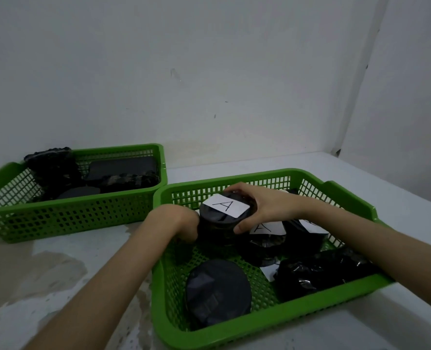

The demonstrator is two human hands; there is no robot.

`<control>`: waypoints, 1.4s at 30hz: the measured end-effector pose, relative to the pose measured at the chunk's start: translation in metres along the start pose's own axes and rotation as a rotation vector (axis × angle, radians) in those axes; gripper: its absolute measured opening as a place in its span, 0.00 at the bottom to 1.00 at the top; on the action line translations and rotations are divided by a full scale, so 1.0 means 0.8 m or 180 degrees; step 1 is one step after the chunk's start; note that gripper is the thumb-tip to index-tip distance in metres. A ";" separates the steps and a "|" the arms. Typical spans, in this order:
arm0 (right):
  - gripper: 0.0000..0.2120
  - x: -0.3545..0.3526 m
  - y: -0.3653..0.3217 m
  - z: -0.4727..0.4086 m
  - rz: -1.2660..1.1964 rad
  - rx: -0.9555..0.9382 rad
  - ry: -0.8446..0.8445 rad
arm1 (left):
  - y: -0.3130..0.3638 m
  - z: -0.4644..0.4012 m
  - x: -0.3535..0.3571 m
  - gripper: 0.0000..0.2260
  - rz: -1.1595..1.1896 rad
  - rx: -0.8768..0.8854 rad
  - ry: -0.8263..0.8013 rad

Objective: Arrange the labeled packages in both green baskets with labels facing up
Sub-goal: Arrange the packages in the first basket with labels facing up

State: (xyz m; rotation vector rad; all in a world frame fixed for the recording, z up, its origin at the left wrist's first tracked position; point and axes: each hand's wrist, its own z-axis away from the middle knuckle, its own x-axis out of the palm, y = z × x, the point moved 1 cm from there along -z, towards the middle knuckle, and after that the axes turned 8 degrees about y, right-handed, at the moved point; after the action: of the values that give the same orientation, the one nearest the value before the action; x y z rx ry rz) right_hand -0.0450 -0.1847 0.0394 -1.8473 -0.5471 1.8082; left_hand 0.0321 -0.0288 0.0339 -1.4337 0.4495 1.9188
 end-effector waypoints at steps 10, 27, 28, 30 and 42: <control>0.41 0.025 0.000 -0.010 0.0477 -0.0577 -0.0030 | -0.006 0.048 -0.025 0.14 0.0343 0.0061 0.0801; 0.23 0.049 -0.002 -0.015 0.0882 -0.0556 -0.0278 | 0.002 0.047 0.003 0.24 0.0081 -0.0262 0.0570; 0.24 0.052 -0.001 -0.017 0.0976 -0.0554 -0.0278 | 0.007 0.046 0.004 0.24 -0.0049 -0.0300 0.0601; 0.27 0.053 0.000 -0.017 0.0982 -0.0480 -0.0228 | 0.016 0.045 0.007 0.23 -0.0249 -0.0350 0.0684; 0.24 0.031 -0.054 0.028 0.1055 -0.0167 -0.1191 | -0.005 0.091 -0.013 0.14 0.0520 0.0036 0.0655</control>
State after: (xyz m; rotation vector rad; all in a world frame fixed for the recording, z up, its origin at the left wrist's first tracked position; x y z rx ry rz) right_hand -0.0642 -0.1336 0.0459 -1.7173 -0.4382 2.4078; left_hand -0.0141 0.0167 0.0682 -1.6385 0.6910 1.8976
